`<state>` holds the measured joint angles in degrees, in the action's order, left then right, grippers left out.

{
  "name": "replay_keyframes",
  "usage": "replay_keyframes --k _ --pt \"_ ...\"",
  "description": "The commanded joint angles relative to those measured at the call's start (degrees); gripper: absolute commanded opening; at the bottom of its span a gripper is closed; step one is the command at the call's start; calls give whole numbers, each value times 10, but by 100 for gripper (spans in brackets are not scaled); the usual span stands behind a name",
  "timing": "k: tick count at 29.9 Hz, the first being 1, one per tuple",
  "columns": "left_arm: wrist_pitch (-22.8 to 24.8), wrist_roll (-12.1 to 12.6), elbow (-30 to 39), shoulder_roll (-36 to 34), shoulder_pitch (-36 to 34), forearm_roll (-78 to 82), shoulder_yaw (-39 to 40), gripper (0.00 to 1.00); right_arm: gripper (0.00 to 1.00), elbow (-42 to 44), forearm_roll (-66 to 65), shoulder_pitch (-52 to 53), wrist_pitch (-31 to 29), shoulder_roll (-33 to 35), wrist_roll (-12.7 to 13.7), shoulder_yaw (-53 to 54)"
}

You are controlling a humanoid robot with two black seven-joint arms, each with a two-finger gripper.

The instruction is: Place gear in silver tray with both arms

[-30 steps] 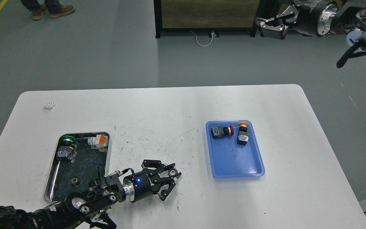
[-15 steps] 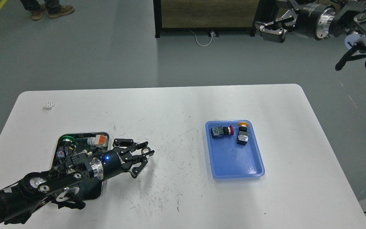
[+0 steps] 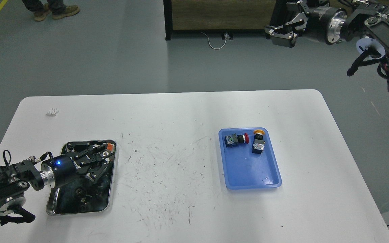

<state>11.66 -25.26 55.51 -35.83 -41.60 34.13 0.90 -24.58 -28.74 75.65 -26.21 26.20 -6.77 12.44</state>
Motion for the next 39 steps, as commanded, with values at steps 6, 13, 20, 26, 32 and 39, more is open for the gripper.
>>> replay_keyframes --k 6,13,20,26,32,39 --pt "-10 1 -3 -3 36 0 -1 33 93 15 -1 2 3 -27 0 0" --pt "-11 -1 -20 0 51 -2 1 45 93 17 -1 6 4 -31 0 -1" --pt "-12 -1 -28 1 55 -27 10 66 93 18 -1 6 8 -30 0 0" --pt "-12 6 -37 0 52 -41 41 79 93 23 -1 7 19 -28 0 4" --pt "-4 49 -47 -11 19 -109 138 97 93 34 5 9 52 -21 0 7" --pt "-11 121 -87 -8 -96 -151 161 97 93 70 14 4 82 -16 12 41"
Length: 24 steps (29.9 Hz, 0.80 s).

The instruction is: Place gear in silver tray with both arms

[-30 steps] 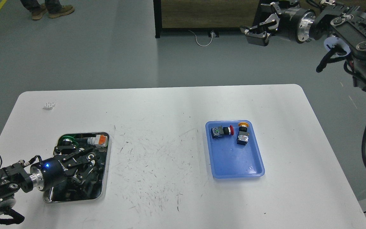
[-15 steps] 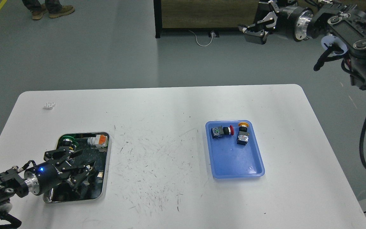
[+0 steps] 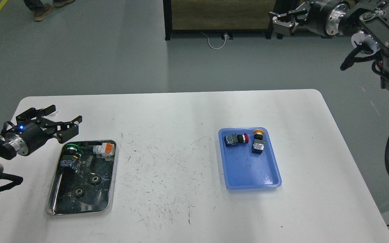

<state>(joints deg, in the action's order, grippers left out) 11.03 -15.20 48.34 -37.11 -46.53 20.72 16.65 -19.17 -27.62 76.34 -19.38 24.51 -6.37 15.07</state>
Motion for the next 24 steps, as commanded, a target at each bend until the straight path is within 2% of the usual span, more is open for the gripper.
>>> replay_keyframes --k 1,4,12,16,19,24 --pt "-6 32 -21 7 -65 -29 3 97 93 20 6 -3 22 2 12 17" --pt "-21 67 -25 8 -116 -57 3 97 93 28 26 -4 43 4 17 26" --pt "-63 115 -25 17 -206 -71 4 97 93 42 71 -5 101 8 17 28" --pt "-97 126 -28 18 -235 -94 5 97 93 42 93 -5 142 8 14 37" --pt "-122 128 -33 26 -253 -106 12 97 93 42 100 -8 151 7 10 54" --pt "-129 139 -35 30 -274 -107 26 97 93 43 100 -16 169 6 8 101"
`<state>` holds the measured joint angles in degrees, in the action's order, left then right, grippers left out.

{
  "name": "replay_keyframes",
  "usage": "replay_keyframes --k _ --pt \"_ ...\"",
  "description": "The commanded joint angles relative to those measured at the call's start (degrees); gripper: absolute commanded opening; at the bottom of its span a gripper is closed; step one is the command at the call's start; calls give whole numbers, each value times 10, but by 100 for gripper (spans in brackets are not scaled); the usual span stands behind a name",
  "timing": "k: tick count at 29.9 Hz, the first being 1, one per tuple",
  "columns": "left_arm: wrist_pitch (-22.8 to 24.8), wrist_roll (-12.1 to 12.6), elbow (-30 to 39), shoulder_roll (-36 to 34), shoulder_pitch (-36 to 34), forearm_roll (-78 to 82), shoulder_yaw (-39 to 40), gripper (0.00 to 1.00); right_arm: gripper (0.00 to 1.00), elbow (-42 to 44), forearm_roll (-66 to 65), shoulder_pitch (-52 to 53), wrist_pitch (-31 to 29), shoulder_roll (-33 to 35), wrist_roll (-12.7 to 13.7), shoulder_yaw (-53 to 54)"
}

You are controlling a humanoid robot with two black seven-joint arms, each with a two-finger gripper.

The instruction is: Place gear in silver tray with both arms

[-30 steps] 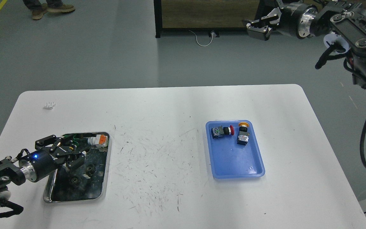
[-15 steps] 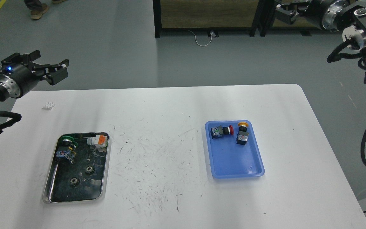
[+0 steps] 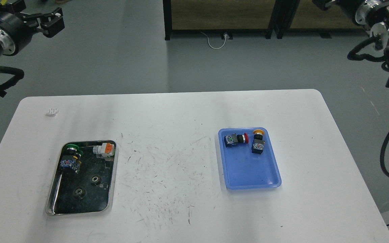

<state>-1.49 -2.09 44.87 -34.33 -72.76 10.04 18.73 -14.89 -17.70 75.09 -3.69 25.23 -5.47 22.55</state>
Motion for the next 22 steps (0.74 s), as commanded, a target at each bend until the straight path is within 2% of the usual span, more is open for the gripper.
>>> replay_keyframes --k 1,6,12,22 --pt "-6 9 0 2 -16 0 6 97 93 -1 0 -6 17 -1 -2 36" --pt "-18 8 0 2 -30 0 5 98 96 -1 0 -8 25 -2 -5 54" --pt "-18 9 1 1 -33 1 5 98 99 -6 0 -8 68 -9 -5 54" --pt "-20 6 1 2 -27 2 4 99 100 -26 -1 -1 73 -3 -5 55"
